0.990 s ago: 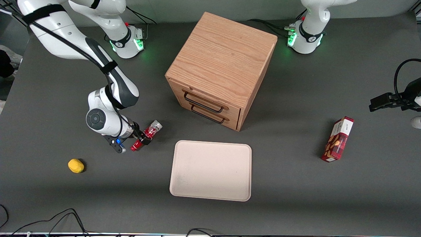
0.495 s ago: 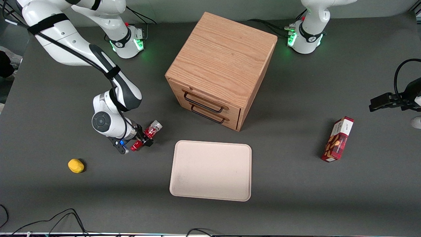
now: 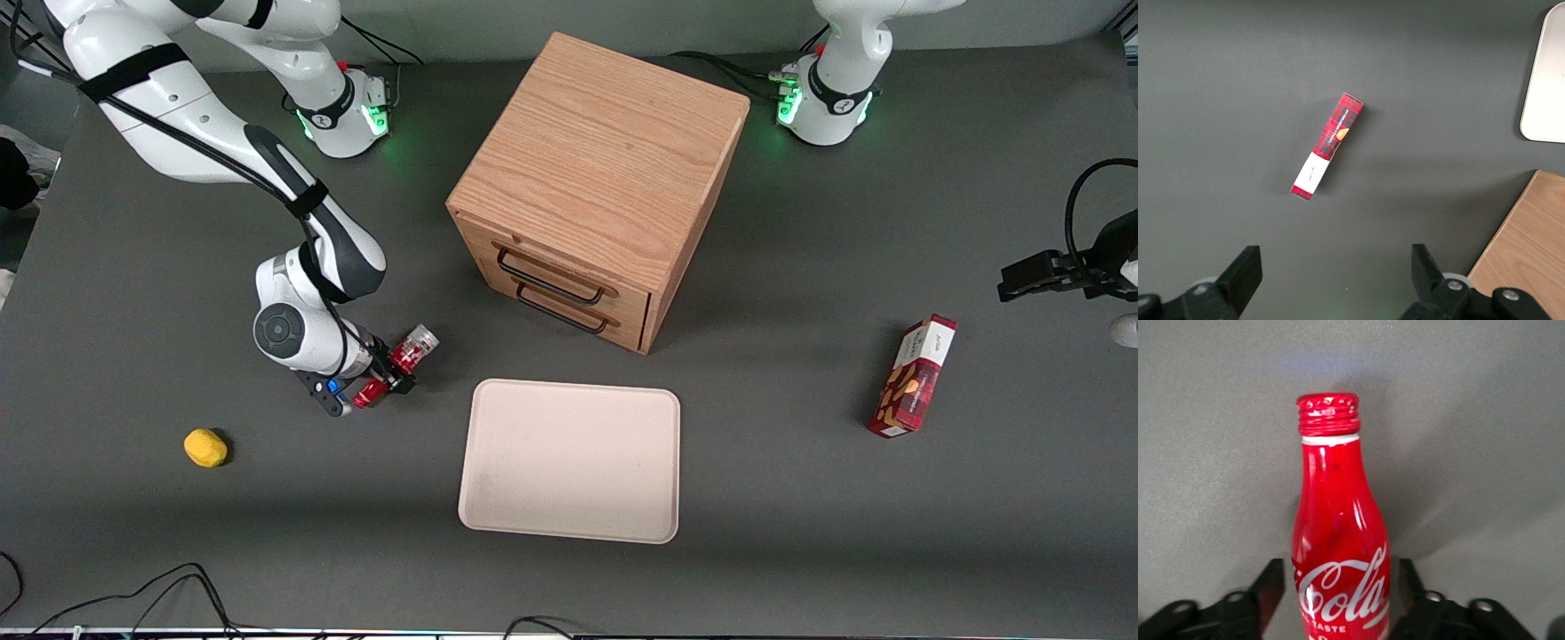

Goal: Place coke bottle on tray
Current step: 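Close the right gripper around the Coca-Cola bottle's body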

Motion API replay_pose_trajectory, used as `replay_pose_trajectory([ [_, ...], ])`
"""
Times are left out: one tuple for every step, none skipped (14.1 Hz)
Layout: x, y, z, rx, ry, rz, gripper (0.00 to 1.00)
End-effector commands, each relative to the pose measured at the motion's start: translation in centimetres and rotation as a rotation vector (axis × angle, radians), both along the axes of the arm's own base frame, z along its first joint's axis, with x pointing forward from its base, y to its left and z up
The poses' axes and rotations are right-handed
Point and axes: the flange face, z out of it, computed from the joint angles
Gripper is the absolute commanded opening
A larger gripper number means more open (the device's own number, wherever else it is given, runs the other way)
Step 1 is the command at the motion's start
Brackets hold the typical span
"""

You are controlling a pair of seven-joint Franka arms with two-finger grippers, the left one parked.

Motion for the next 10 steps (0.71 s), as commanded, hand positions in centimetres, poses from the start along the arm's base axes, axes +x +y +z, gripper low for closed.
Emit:
replay_pose_trajectory([
  [0.2, 0.1, 0.1, -0.009, -0.019, -0.013, 0.35],
  [0.2, 0.1, 0.1, -0.009, -0.019, -0.013, 0.20],
  [0.2, 0.1, 0.1, -0.010, -0.019, -0.013, 0.09],
  [0.2, 0.2, 0.1, -0.010, -0.019, -0.011, 0.01],
  [0.3, 0.1, 0.3, -0.010, -0.022, -0.013, 0.00],
  [0.5, 0.1, 0.7, -0.011, -0.027, -0.009, 0.00],
  [0.9, 0.2, 1.5, -0.010, -0.040, -0.001, 0.00],
  [1.4, 0.4, 2.6, -0.010, -0.052, 0.009, 0.00],
  [2.1, 0.6, 4.1, -0.017, -0.050, 0.017, 0.00],
  [3.1, 1.0, 6.1, -0.019, -0.047, 0.041, 0.00],
])
